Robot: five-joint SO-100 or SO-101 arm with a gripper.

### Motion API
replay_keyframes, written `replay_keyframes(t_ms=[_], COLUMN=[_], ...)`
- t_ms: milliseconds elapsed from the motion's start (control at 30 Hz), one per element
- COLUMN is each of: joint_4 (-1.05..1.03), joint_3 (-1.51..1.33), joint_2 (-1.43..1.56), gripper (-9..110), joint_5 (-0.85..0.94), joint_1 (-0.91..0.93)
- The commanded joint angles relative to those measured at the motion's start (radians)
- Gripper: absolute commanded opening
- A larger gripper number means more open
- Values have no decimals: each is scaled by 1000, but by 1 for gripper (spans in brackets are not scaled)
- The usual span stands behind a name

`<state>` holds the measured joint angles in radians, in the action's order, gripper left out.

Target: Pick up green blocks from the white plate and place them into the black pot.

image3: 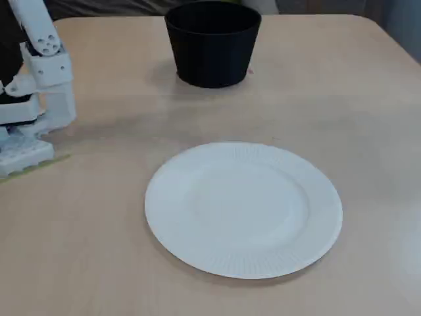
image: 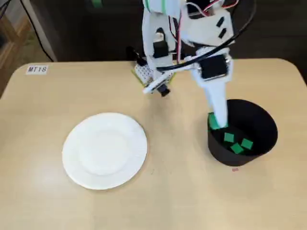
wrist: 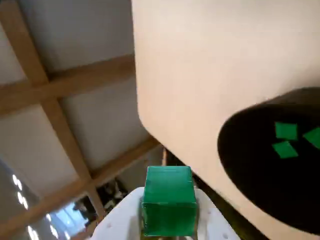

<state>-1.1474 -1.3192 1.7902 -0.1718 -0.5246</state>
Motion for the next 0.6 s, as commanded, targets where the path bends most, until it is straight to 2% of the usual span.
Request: replay_keyframes(t_ms=[0,133,333,500,567], joint_4=[156,314,499,506,500], joint_3=[-178,-365,-548,-561,-571], joint_2=[95,112,94,66,71], gripper=[-2,-2,-2,-2,11], joint_5=[-12,-20,-25,-31,-21], joint_1=[-109,-172,-172,-169,-170])
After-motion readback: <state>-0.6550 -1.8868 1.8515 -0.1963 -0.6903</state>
